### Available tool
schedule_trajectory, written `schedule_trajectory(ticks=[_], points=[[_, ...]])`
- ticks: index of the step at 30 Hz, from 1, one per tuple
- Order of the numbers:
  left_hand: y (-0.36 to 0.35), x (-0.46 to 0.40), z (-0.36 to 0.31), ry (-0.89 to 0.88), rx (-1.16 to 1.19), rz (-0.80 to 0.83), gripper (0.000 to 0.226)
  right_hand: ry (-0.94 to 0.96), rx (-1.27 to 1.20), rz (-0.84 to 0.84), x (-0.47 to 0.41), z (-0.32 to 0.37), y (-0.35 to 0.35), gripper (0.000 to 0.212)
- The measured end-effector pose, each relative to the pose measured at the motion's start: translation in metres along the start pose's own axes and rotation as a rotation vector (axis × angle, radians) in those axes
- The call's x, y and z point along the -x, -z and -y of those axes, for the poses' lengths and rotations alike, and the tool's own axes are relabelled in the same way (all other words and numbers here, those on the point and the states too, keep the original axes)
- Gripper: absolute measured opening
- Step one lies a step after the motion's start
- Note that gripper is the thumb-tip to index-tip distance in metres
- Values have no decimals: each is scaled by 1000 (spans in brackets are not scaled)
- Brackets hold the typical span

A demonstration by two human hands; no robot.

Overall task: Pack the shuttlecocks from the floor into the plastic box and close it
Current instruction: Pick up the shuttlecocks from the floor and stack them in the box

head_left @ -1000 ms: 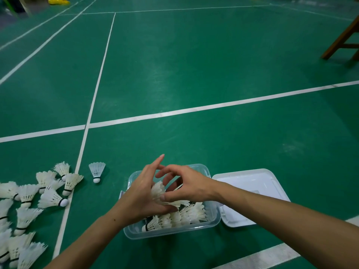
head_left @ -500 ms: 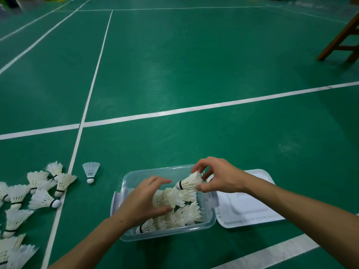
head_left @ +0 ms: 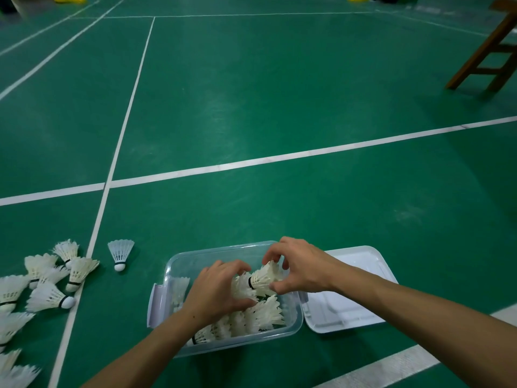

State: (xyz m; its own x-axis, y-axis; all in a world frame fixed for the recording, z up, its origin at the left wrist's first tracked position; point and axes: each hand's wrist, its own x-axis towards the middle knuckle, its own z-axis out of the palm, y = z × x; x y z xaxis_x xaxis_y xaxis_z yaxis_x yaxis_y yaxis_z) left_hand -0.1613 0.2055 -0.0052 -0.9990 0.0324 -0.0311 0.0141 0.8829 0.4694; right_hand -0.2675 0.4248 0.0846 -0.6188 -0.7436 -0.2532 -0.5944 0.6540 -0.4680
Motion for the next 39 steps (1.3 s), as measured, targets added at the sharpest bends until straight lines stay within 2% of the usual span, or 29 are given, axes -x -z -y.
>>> schedule_trajectory(ticks=[9,14,19,25,28,31,39], points=[[27,15,20,4,116,-14,64,29,-116,47,-10,14,-9,52],[31,25,18,-19,156,4,71,19,-173,66,-21,26,-31,63],[25,26,18,-16,222,62,88,1,0,54,-28,23,-41,71],[12,19,18,6,231,94,82,127,450,-4,-24,20,-47,66],[4,18,13,-14,218,117,81,145,556,19,-23,17,-50,64],[0,16,13,-16,226,118,81,152,593,37,-23,13,-52,67],[-1,13,20,-33,230,63,73,124,493,33,-26,5,-53,78]])
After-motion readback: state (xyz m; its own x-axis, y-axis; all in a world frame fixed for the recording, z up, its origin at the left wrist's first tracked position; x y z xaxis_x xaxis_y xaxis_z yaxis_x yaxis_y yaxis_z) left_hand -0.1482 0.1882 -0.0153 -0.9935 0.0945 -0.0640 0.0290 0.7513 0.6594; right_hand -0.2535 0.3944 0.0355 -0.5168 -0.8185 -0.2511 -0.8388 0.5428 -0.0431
